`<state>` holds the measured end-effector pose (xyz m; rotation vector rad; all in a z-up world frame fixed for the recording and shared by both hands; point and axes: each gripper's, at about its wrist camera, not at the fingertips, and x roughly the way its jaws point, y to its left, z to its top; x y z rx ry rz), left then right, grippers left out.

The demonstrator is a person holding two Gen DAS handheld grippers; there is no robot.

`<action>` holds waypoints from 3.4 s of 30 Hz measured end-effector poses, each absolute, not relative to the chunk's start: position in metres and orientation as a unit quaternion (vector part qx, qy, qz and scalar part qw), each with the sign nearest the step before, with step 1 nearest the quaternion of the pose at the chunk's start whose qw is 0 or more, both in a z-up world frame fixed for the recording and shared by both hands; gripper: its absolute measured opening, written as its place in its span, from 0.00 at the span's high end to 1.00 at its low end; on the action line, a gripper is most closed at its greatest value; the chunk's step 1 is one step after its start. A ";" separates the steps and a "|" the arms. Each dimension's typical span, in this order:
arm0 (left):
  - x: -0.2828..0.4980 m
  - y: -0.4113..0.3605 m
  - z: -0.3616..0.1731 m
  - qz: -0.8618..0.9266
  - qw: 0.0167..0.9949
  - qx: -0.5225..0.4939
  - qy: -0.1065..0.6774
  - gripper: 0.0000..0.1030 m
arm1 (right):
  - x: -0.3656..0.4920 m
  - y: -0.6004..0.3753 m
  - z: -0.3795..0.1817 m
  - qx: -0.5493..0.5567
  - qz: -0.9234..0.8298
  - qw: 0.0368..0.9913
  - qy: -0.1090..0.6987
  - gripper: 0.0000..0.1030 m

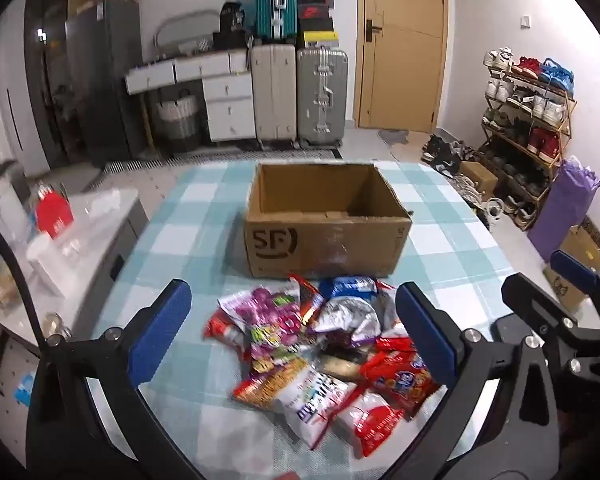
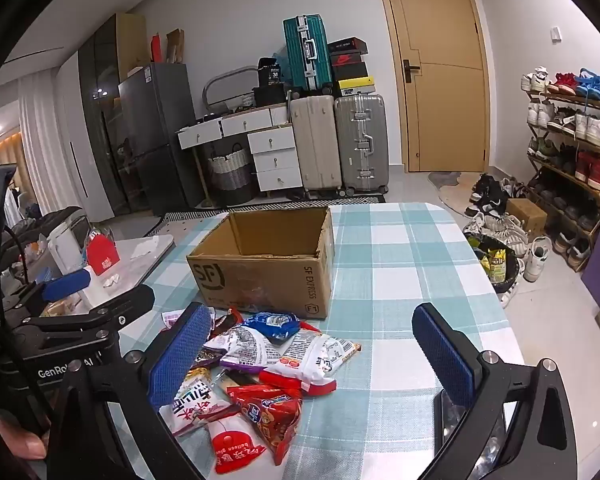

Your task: Organize snacks

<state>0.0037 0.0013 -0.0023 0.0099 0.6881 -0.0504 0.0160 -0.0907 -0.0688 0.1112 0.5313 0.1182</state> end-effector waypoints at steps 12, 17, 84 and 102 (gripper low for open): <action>0.001 0.011 -0.007 -0.007 0.946 -0.004 0.325 0.01 | 0.016 -0.089 -0.069 0.053 0.059 0.961 0.264 0.00; -0.001 0.009 -0.004 -0.006 0.947 -0.001 0.322 0.01 | 0.016 -0.090 -0.070 0.054 0.060 0.961 0.263 0.00; -0.001 0.011 -0.013 -0.017 0.941 -0.006 0.339 0.01 | 0.020 -0.085 -0.080 0.055 0.069 0.959 0.271 0.00; 0.001 0.011 -0.019 -0.030 0.935 -0.012 0.352 0.01 | 0.023 -0.084 -0.090 0.054 0.076 0.955 0.283 0.00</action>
